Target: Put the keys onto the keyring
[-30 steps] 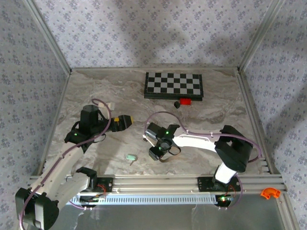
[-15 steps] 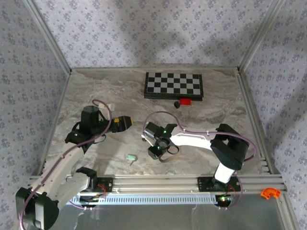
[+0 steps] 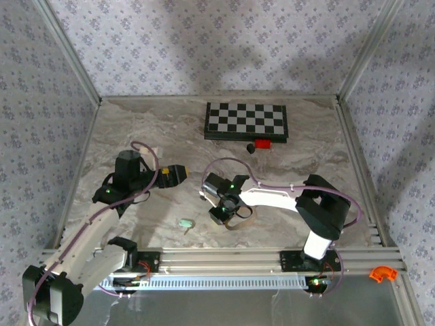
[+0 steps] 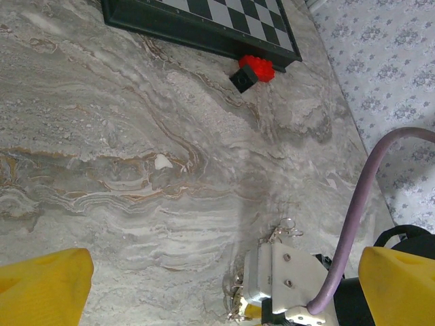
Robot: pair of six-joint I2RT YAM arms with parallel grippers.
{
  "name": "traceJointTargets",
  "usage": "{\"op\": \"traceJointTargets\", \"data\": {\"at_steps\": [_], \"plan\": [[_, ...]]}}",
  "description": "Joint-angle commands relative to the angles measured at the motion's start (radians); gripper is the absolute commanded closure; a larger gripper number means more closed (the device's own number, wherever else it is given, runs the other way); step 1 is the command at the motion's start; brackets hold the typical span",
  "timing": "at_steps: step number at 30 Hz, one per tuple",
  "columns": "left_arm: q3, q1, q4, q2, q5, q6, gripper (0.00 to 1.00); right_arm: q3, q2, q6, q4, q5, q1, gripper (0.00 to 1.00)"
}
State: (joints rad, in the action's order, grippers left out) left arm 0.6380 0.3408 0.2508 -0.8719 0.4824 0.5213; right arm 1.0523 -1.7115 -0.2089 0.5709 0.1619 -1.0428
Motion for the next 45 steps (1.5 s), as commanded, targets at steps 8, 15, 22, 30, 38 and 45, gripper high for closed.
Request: {"op": "traceJointTargets", "data": {"at_steps": [8, 15, 22, 30, 38, 45], "plan": [[0.006, 0.001, -0.007, 0.018, -0.005, -0.018, 0.00, 0.027, -0.014, 0.020, 0.020, 0.021, 0.004, 0.81], [0.005, 0.001, -0.008, 0.022, -0.002, -0.017, 0.00, 0.026, -0.019, 0.034, 0.018, 0.014, 0.002, 0.81], [0.008, 0.001, -0.010, 0.021, -0.005, -0.015, 0.00, 0.035, -0.024, 0.042, 0.018, 0.005, 0.000, 0.84], [0.023, 0.001, 0.003, 0.023, -0.007, -0.023, 0.00, 0.041, -0.022, 0.052, 0.025, -0.006, 0.003, 0.89], [0.026, 0.000, 0.002, 0.021, -0.007, -0.022, 0.00, 0.027, -0.020, 0.057, 0.017, -0.021, -0.001, 0.92], [0.025, 0.001, 0.005, 0.025, -0.007, -0.021, 0.00, 0.020, -0.018, 0.069, 0.009, -0.019, -0.010, 0.89]]}}
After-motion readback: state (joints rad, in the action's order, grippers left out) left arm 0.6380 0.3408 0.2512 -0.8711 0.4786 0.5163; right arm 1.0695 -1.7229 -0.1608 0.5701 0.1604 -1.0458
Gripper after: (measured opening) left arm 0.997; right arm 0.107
